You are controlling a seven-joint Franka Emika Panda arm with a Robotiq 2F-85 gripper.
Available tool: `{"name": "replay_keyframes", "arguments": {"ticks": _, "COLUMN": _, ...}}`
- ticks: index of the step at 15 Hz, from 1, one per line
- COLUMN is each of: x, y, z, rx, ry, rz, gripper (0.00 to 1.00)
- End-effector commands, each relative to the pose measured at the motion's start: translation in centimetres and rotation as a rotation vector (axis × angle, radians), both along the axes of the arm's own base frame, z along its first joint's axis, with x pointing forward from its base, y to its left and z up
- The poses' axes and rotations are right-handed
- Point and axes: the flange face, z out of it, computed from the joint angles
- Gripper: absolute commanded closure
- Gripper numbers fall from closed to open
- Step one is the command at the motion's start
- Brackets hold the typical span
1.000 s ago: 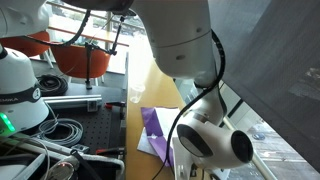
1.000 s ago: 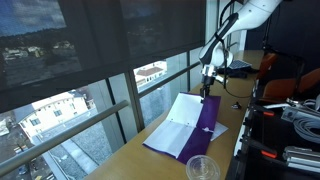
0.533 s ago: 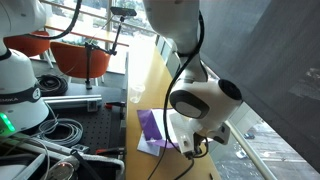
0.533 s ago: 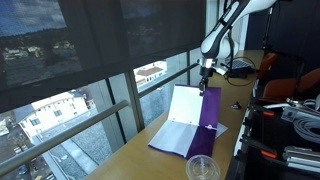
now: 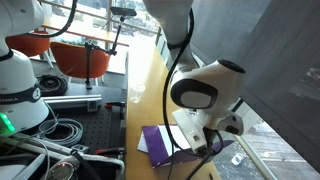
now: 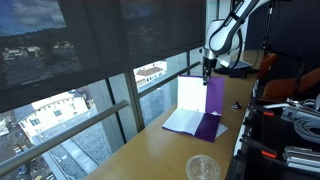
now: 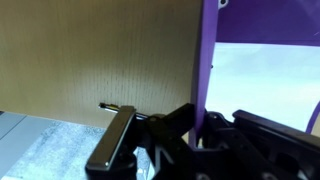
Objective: Close the purple folder.
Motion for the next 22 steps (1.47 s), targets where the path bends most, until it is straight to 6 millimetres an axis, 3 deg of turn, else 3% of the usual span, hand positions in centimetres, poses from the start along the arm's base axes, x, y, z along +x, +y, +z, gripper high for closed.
{"name": "replay_keyframes", "arguments": {"ticks": 1, "x": -0.7, "y": -0.9, "z": 0.5, "rx": -0.059, "ry": -0.009, "rz": -0.015, "gripper": 0.99}}
{"name": "replay_keyframes", "arguments": {"ticks": 6, "x": -1.3, "y": -1.9, "z": -1.0, "rx": -0.146, "ry": 0.017, "rz": 0.0, "gripper": 0.99}}
{"name": "replay_keyframes", "arguments": {"ticks": 9, "x": -1.1, "y": -1.6, "z": -1.4, "rx": -0.21, "ry": 0.001, "rz": 0.039, "gripper": 0.99}}
{"name": "replay_keyframes", "arguments": {"ticks": 13, "x": -0.2, "y": 0.4, "z": -2.5, "rx": -0.268, "ry": -0.031, "rz": 0.079, "gripper": 0.99}}
{"name": "replay_keyframes", "arguments": {"ticks": 19, "x": 0.5, "y": 5.9, "z": -3.3, "rx": -0.312, "ry": -0.065, "rz": 0.129, "gripper": 0.99}}
{"name": "replay_keyframes", "arguments": {"ticks": 22, "x": 1.7, "y": 6.2, "z": -3.0, "rx": -0.365, "ry": -0.09, "rz": 0.162, "gripper": 0.99}}
